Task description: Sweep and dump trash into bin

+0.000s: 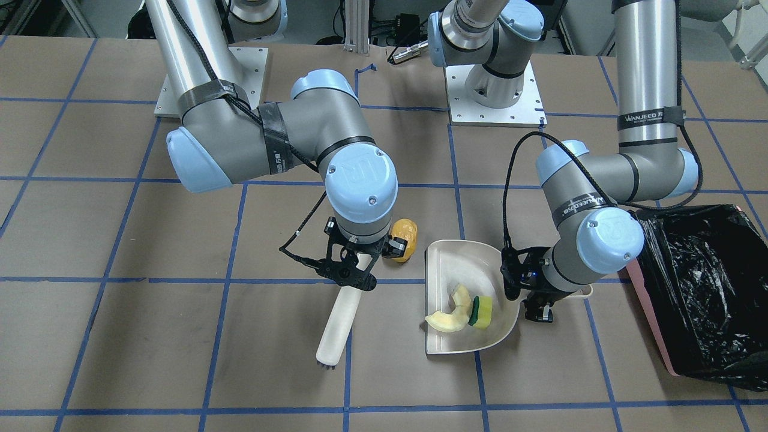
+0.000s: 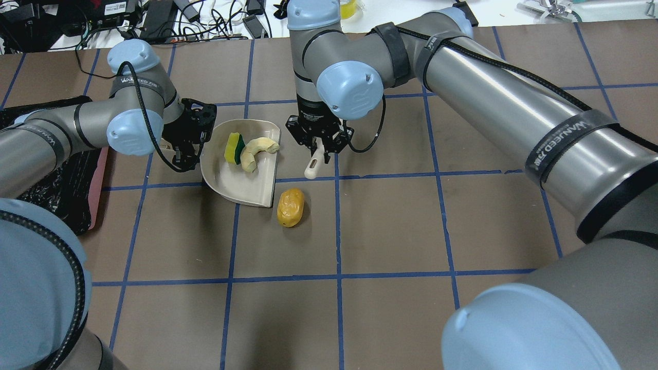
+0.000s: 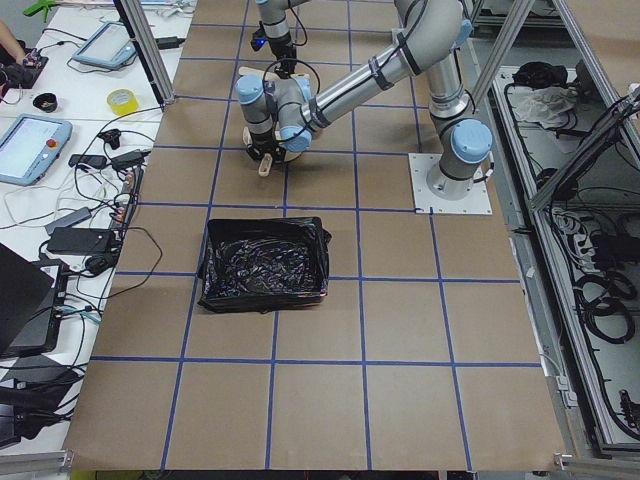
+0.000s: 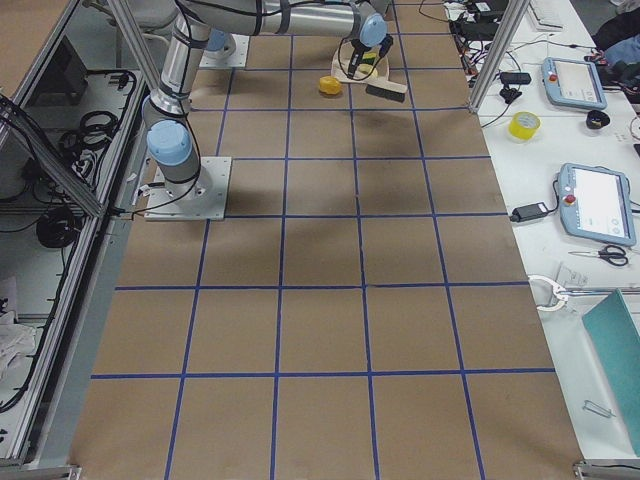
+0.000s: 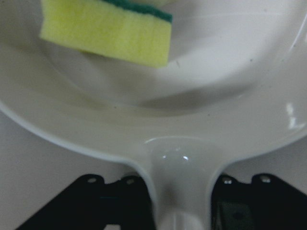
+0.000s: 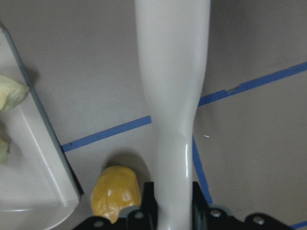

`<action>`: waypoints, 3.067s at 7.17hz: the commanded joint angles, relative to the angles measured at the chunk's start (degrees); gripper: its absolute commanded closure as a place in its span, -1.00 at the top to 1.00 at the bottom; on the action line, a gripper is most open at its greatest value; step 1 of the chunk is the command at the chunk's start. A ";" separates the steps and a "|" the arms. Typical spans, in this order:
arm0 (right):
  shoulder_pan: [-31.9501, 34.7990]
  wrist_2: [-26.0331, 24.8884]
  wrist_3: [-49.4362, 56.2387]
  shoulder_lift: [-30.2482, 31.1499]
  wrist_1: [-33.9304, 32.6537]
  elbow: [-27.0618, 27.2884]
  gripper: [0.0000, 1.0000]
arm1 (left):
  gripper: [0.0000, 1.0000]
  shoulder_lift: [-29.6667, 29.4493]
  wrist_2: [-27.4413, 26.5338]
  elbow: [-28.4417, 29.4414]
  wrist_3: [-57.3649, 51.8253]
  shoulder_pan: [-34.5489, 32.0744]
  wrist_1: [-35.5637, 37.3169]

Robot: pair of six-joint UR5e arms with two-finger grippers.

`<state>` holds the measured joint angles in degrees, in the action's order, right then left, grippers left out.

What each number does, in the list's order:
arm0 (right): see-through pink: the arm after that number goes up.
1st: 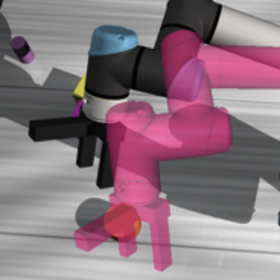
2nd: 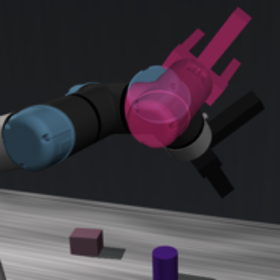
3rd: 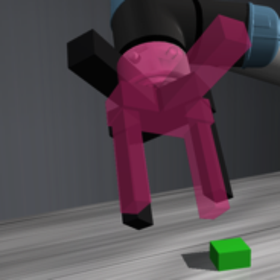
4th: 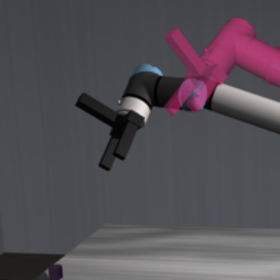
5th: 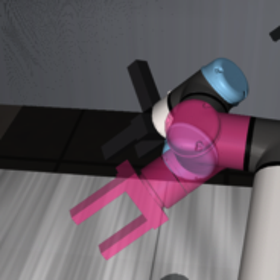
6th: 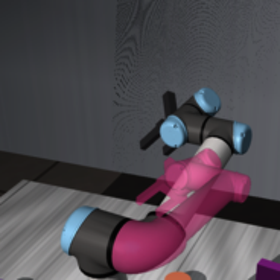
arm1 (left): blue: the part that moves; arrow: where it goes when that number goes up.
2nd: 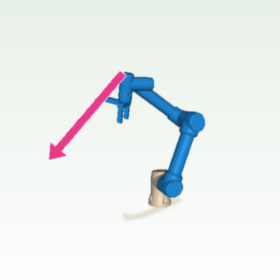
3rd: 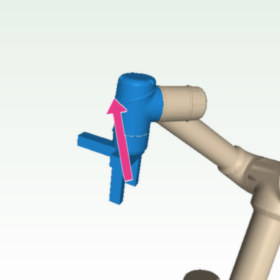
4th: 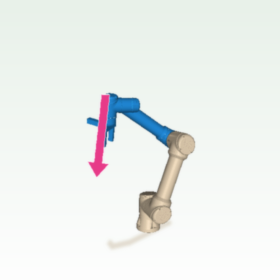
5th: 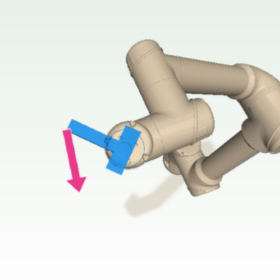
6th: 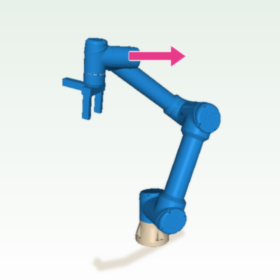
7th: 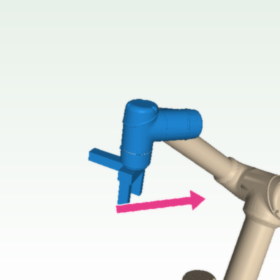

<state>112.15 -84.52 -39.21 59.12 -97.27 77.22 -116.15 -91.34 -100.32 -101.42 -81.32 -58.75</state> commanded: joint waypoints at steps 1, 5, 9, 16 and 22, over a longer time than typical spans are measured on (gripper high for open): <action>0.18 -0.82 1.94 5.70 -0.89 9.83 -1.00 | -1.00 3.72 -0.07 -5.21 -0.27 1.94 -0.05; 10.52 0.58 -11.82 10.49 -11.61 19.02 -1.00 | -1.00 7.86 -0.16 -12.77 2.45 3.45 4.60; 12.57 1.11 -14.05 10.40 -19.86 26.12 -1.00 | -1.00 8.57 -0.07 -14.55 2.63 3.53 6.19; 16.52 4.98 -28.37 5.92 -29.64 19.12 -1.00 | -1.00 8.13 -0.07 -14.02 2.63 3.53 6.28; 19.42 9.38 -36.02 -2.59 -30.00 4.64 -1.00 | -1.00 7.87 0.02 -13.93 2.72 3.53 6.37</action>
<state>130.89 -75.31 -74.01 58.84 -127.32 85.57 -108.15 -91.39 -114.26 -98.70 -77.78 -52.38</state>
